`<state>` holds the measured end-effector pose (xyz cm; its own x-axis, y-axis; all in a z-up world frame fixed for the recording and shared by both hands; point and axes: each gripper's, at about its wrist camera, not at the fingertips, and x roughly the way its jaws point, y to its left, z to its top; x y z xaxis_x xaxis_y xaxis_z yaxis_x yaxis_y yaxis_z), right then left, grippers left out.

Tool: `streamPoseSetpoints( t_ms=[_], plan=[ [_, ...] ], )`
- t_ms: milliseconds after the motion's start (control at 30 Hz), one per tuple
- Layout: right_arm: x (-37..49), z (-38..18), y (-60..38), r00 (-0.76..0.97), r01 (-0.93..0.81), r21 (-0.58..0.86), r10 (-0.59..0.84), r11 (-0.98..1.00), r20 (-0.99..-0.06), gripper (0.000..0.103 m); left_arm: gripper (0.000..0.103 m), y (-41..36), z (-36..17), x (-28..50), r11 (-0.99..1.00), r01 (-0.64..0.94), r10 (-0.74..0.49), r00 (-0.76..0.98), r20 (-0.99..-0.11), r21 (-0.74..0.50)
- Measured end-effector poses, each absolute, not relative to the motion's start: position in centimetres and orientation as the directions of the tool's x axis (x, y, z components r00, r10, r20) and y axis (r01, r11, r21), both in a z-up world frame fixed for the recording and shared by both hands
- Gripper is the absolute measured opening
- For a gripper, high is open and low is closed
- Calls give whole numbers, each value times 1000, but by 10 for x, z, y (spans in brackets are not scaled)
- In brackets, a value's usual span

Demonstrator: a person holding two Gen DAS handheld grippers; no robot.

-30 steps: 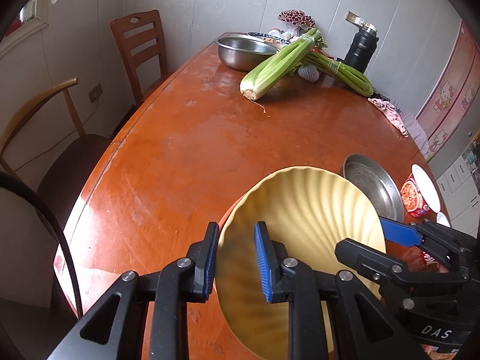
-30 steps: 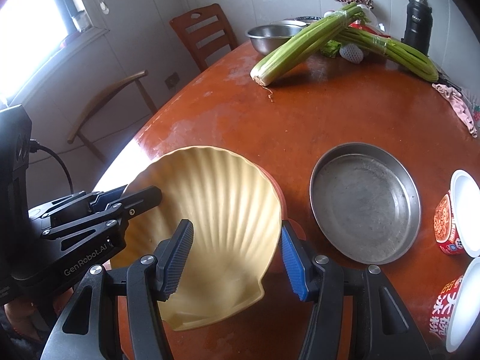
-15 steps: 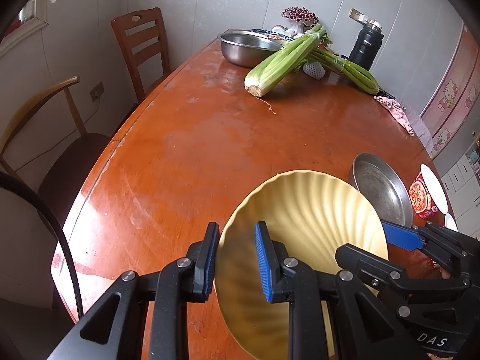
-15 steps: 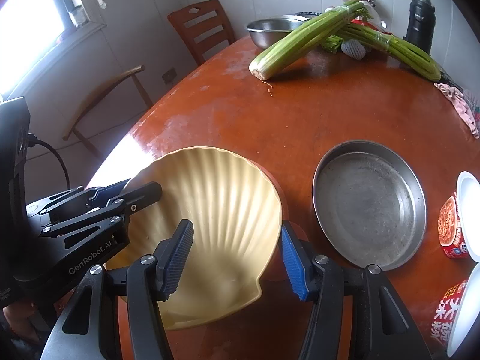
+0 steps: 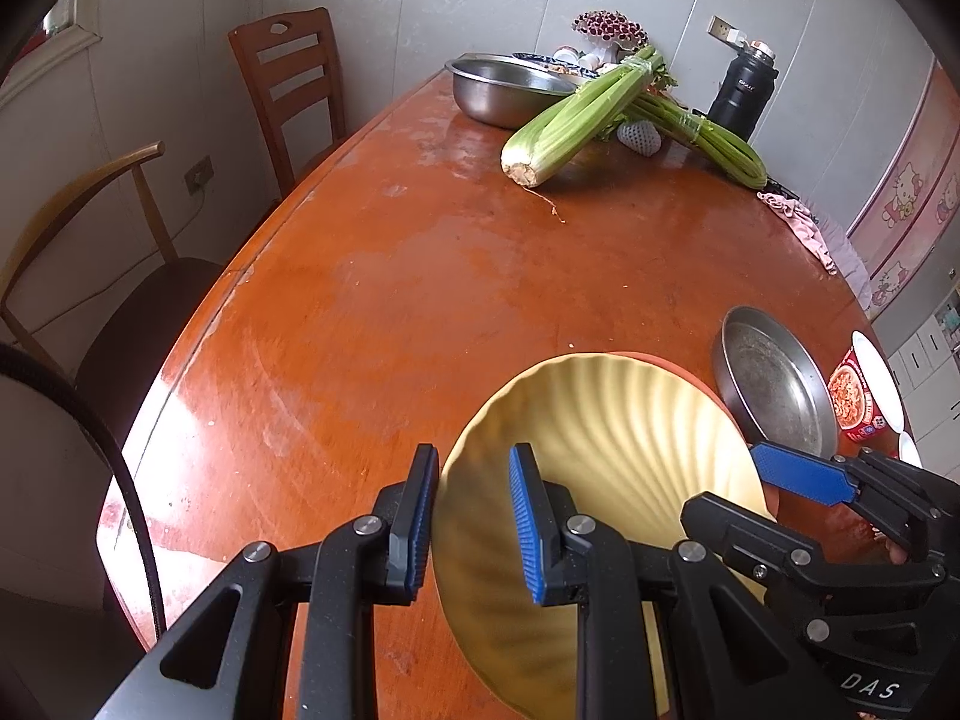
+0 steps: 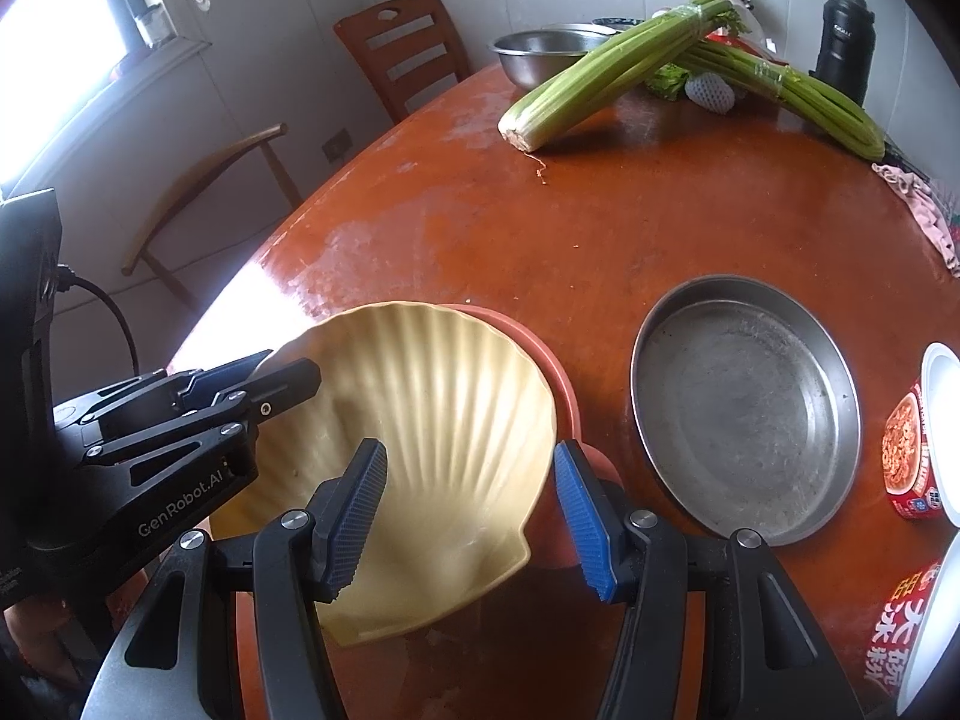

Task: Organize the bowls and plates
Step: 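Lower the yellow shell plate onto the pink plate with the left gripper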

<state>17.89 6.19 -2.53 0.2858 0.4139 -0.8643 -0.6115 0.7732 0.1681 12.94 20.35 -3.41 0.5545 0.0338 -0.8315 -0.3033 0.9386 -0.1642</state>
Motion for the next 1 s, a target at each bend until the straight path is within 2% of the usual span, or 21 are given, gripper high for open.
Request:
streamPoseSetpoints(
  t_ms=[433,600,767,1000],
  plan=[
    [178,-23,59,292,-598,166,405,784,-866,60,25,197,-40,130,938,-316,64,560,-826,-141],
    [177,-19,52,299,-581,175,408,795,-863,60,29,194,-40,131,940,-316,77,558,-826,-125],
    [175,-15,46,310,-570,174,406,803,-859,60,40,189,-43,134,943,-310,78,553,-830,-117],
    [174,-12,40,311,-560,185,411,808,-857,60,43,185,-42,134,948,-293,63,554,-830,-123]
  ],
)
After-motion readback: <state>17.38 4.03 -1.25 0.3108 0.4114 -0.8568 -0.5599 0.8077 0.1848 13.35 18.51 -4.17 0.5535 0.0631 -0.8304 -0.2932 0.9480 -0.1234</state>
